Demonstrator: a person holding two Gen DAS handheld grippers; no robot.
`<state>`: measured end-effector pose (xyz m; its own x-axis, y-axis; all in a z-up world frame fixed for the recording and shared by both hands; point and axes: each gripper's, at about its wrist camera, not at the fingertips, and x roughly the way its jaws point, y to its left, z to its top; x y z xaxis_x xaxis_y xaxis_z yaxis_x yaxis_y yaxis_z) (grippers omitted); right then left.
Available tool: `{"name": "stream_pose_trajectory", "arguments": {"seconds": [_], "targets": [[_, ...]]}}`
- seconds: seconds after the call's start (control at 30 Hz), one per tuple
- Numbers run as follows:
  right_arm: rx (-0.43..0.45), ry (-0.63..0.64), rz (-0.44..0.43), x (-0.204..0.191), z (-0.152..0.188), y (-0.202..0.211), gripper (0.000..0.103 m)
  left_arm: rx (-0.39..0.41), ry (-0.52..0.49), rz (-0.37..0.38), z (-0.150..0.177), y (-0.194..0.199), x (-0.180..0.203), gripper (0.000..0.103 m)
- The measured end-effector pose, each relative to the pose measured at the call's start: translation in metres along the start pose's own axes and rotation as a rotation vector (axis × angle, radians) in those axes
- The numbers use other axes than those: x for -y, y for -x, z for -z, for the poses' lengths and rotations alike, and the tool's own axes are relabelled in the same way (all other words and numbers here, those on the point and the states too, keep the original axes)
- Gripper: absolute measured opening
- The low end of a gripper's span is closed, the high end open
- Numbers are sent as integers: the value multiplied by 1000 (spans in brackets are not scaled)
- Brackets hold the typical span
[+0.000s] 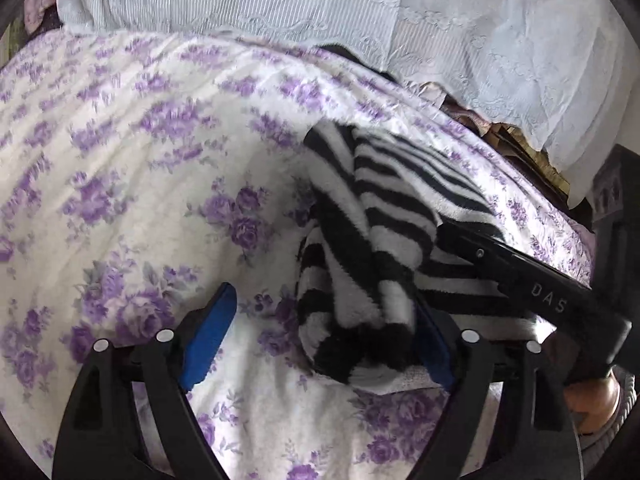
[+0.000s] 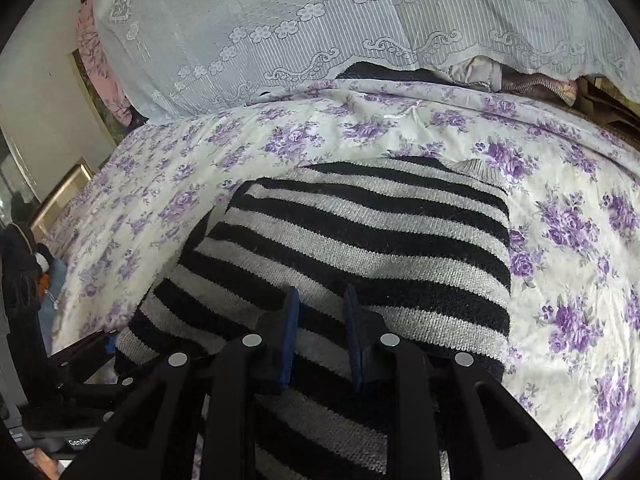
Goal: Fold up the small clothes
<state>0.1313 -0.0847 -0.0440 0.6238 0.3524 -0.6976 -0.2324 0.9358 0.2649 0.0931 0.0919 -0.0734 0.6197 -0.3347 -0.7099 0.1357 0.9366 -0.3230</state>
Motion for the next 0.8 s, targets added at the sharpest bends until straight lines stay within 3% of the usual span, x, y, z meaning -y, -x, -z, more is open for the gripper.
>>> {"name": "stream_pose_trajectory", "arguments": {"seconds": [0.17,0.27,0.4,0.53,0.63,0.7,0.8], "targets": [[41,-54,-59,7,-13,26,24,158,-75,19,-8,43,20,75],[57,-74,-98,11,-28,33,24,195,-151,15,-14,49,40,75],[56,-137,-202,19,-37,28,24,195,-231,-39,-16,35,62,75],[49,-183,-272,23,-34,15,25,145,-224,-60,-23,7,63,75],[36,-242,-297,31,-29,3,25,128,-240,-117,-22,-7,61,75],[40,-293,-299,44,-24,-4,25,115,-248,-147,-20,-14,59,75],[72,-385,-377,69,-17,-4,23,89,-248,-158,-18,-25,56,79]]}}
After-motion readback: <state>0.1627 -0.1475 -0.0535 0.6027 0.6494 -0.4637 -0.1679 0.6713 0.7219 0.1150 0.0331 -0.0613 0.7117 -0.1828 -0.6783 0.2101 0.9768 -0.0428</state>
